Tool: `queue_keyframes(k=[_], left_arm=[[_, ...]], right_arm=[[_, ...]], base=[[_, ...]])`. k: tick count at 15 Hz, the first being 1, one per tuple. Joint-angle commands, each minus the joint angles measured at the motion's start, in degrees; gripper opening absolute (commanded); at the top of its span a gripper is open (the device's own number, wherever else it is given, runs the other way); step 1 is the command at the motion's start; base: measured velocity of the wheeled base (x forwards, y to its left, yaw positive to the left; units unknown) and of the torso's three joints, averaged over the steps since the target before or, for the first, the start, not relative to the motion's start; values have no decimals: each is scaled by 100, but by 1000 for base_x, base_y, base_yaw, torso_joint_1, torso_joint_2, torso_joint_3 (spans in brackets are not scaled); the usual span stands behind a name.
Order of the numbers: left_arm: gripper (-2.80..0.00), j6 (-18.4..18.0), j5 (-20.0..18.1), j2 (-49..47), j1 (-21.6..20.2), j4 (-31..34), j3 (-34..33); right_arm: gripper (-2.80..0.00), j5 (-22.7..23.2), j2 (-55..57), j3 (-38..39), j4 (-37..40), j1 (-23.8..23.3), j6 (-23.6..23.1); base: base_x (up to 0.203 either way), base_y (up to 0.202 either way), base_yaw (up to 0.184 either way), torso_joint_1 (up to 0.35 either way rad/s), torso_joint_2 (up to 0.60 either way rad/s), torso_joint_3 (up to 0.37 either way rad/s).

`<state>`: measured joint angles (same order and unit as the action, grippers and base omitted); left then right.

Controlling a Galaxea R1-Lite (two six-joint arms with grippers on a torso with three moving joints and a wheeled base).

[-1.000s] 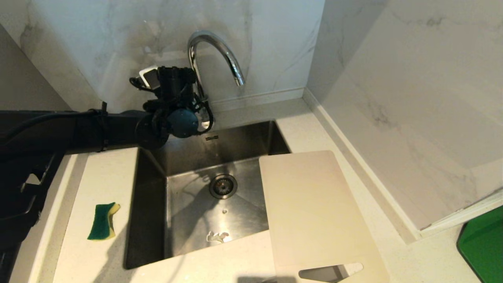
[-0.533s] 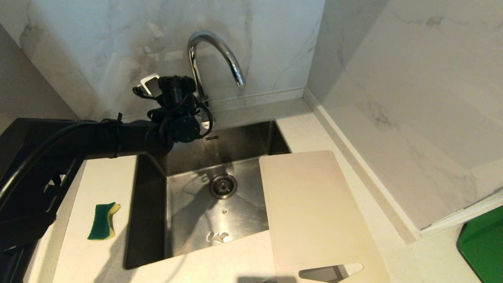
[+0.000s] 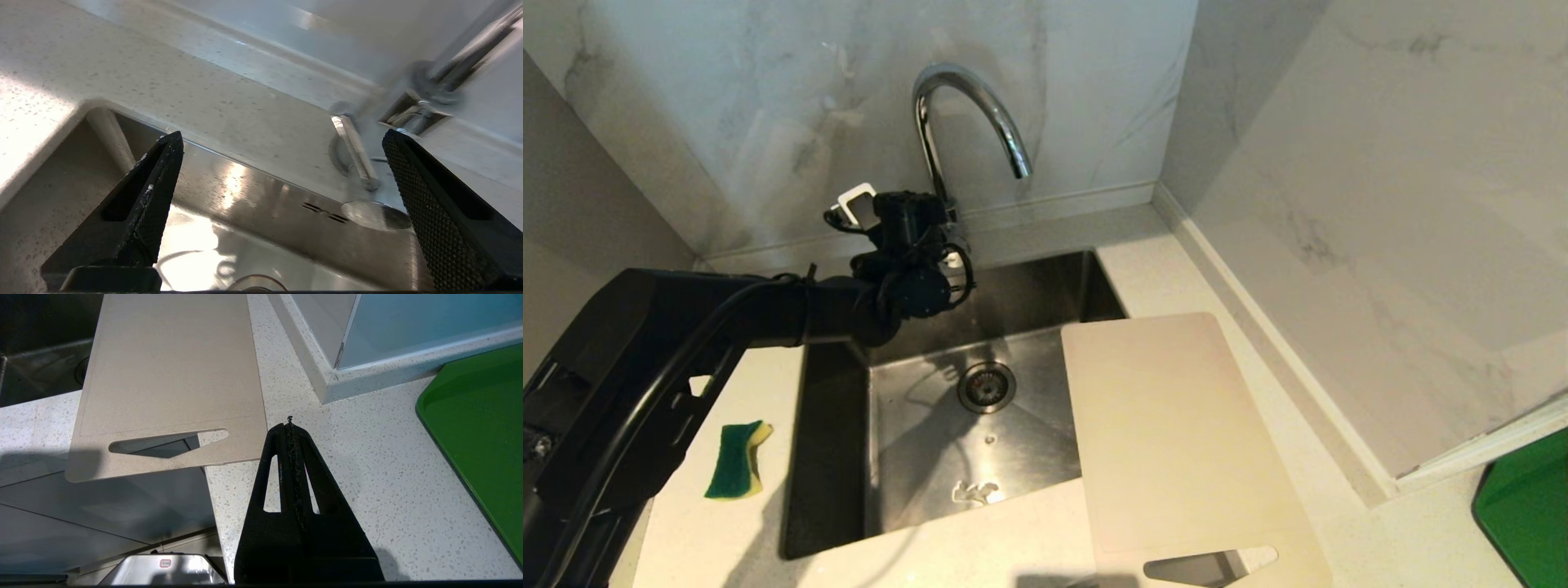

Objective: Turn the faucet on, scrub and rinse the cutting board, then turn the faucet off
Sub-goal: Turn on the tap

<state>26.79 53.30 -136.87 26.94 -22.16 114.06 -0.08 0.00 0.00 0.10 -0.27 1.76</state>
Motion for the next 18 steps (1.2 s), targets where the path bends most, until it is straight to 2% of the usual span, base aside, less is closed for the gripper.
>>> queue_keyframes(k=[1, 10, 18], left_arm=[[0, 10, 1, -91, -72, -48, 3], [0, -7, -208, -250, -128, -140, 11], [0, -33, -241, -367, -242, -140, 11]], right_arm=[[-280, -1, 0, 0, -1, 0, 0], [-280, -1, 0, 0, -1, 0, 0], [-280, -1, 0, 0, -1, 0, 0]], base=[[0, 0, 0, 0, 0, 0], [0, 0, 0, 0, 0, 0], [0, 0, 0, 0, 0, 0]])
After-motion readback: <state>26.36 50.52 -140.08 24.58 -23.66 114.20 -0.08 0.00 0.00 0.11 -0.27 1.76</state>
